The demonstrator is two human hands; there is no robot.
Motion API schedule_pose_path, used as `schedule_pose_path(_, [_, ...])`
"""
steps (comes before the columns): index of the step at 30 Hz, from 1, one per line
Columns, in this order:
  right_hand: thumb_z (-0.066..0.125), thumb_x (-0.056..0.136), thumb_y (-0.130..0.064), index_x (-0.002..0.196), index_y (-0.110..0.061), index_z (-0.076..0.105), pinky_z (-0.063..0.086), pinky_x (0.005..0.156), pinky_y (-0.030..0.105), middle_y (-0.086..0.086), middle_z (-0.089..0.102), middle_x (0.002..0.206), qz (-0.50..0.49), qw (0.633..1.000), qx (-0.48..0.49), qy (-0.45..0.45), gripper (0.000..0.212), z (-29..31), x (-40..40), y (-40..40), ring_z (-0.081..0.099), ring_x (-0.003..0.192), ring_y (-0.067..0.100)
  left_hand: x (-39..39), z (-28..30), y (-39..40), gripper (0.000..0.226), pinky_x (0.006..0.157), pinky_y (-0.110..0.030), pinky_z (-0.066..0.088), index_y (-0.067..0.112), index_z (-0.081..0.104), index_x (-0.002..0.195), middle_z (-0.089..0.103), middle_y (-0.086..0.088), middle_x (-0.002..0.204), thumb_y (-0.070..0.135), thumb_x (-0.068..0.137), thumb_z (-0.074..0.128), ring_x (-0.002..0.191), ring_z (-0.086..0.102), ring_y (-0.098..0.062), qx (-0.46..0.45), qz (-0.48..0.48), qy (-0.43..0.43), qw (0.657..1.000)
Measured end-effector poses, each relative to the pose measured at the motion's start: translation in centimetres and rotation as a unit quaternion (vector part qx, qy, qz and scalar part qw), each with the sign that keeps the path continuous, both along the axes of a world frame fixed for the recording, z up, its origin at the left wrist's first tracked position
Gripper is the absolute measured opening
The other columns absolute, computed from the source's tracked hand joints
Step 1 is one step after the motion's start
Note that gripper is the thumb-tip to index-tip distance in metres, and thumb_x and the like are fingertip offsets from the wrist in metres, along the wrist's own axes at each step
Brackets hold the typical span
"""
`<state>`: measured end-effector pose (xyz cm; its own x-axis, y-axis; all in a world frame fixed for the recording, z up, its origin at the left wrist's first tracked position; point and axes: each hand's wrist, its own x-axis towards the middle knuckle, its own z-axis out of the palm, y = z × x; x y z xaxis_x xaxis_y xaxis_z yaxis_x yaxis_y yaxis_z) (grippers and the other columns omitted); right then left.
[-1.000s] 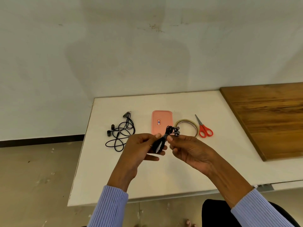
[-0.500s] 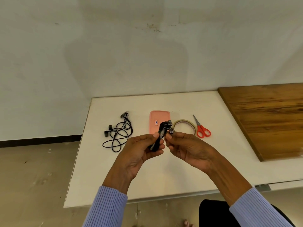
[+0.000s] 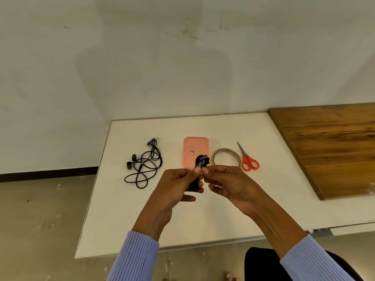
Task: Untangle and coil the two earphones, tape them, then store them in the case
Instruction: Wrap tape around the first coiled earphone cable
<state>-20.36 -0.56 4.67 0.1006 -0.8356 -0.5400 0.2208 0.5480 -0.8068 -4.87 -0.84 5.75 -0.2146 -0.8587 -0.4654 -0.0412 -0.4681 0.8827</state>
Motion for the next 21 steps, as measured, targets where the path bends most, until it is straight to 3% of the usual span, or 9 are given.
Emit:
schedule_pose_path(3, [0.068,0.079,-0.012,0.096,-0.009,0.073,0.053,0.064,0.021,0.001,0.071,0.083,0.011,0.999,0.029,-0.044,0.017,0.29,-0.19,-0.18,0.066,0.076,0.009,0.00,0.00,-0.21,0.026,0.054,-0.018,0.050,0.013,0.071,0.082,0.066,0.002,0.064,0.033,0.089,0.057,0.066,0.068,-0.010,0.018,0.027,0.034,0.999])
schedule_pose_path(8, [0.074,0.072,-0.011,0.093,-0.006,0.074,0.054,0.059,0.019,0.002,0.071,0.078,-0.018,0.999,0.041,-0.015,0.022,0.57,-0.25,-0.23,0.065,0.068,0.009,0.04,-0.49,-0.33,0.022,0.052,-0.016,0.049,0.014,0.070,0.077,0.066,0.002,0.063,0.031,0.087,0.062,0.060,0.067,-0.006,-0.022,0.069,0.003,0.997])
schedule_pose_path(14, [0.073,0.073,-0.009,0.086,-0.007,0.074,0.056,0.060,0.020,0.002,0.072,0.074,-0.039,0.998,0.046,-0.029,0.014,0.27,-0.14,-0.22,0.066,0.066,0.009,-0.21,-0.80,-0.37,0.025,0.054,-0.020,0.046,0.013,0.071,0.076,0.066,0.004,0.060,0.032,0.088,0.060,0.058,0.067,-0.008,-0.009,0.086,0.019,0.996])
schedule_pose_path(18, [0.073,0.074,-0.010,0.087,-0.008,0.074,0.054,0.059,0.020,0.001,0.071,0.074,-0.034,0.998,0.044,-0.024,0.013,-0.05,-0.09,-0.16,0.063,0.067,0.009,-0.34,-0.39,-0.26,0.027,0.048,-0.017,0.045,0.012,0.068,0.075,0.062,0.003,0.057,0.032,0.090,0.058,0.057,0.066,-0.010,0.037,0.080,0.065,0.994])
schedule_pose_path(21, [0.072,0.074,-0.015,0.098,-0.007,0.072,0.052,0.064,0.019,0.002,0.067,0.084,-0.017,0.999,0.016,-0.034,0.026,-0.33,0.00,-0.11,0.058,0.071,0.008,-0.46,0.06,-0.15,0.029,0.043,-0.015,0.042,0.013,0.064,0.076,0.058,0.005,0.055,0.033,0.092,0.054,0.055,0.063,-0.009,0.085,0.048,0.106,0.990])
